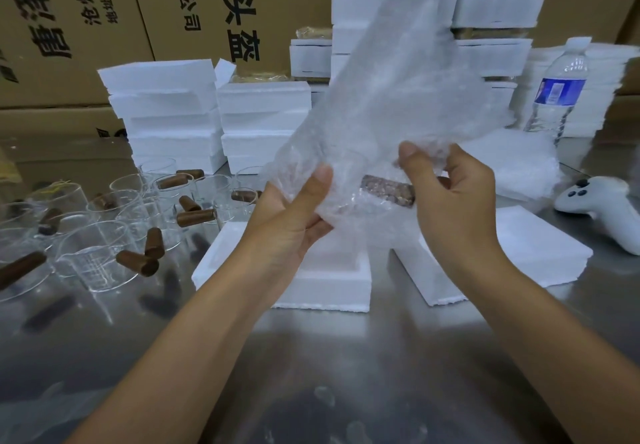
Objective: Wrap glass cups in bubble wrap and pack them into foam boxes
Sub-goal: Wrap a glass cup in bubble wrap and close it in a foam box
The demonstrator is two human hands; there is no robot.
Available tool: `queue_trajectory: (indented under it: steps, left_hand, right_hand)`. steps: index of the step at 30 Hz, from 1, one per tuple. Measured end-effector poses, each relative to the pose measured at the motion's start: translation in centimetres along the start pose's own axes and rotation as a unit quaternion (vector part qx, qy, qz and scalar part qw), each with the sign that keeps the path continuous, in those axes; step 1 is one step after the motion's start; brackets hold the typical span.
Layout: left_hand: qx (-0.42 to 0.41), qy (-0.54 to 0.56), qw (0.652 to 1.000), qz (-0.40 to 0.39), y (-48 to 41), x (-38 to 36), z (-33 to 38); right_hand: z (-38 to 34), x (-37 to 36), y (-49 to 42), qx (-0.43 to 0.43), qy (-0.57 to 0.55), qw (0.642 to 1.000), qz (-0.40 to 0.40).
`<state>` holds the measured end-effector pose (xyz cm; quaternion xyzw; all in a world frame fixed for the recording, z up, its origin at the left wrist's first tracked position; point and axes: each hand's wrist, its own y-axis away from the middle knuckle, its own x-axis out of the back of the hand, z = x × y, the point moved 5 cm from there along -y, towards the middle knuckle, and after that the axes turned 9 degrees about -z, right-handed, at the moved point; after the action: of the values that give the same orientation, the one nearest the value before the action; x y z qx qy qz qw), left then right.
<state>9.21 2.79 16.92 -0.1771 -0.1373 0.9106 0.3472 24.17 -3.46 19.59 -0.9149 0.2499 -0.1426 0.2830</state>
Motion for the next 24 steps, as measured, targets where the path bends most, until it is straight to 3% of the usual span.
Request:
queue_trajectory:
  steps: [7,14,20,24]
  left_hand:
    - [-0.031,-0.115,0.993,0.022,0.1,0.9,0.1]
    - [-0.023,-0.25,0.967,-0.046,1.1,-0.1,0.6]
    - [-0.005,-0.128,0.991,0.031,0.8,1.2,0.3]
    - [-0.034,-0.049,0.994,0.089,0.8,1.8,0.7]
  right_hand:
    - [0.6,0.2,-0.2,-0.026,-0.111,0.993,-0.002]
    - [1.4,0.2,-0.4,-0.071,-0.114,0.99,-0.041]
    - [1.5,-0.1,-0.9,-0.082,-0.191,0.974,-0.087]
    - [1.7,-0.1,-0.9,-0.091,-0.157,0.98,-0.082]
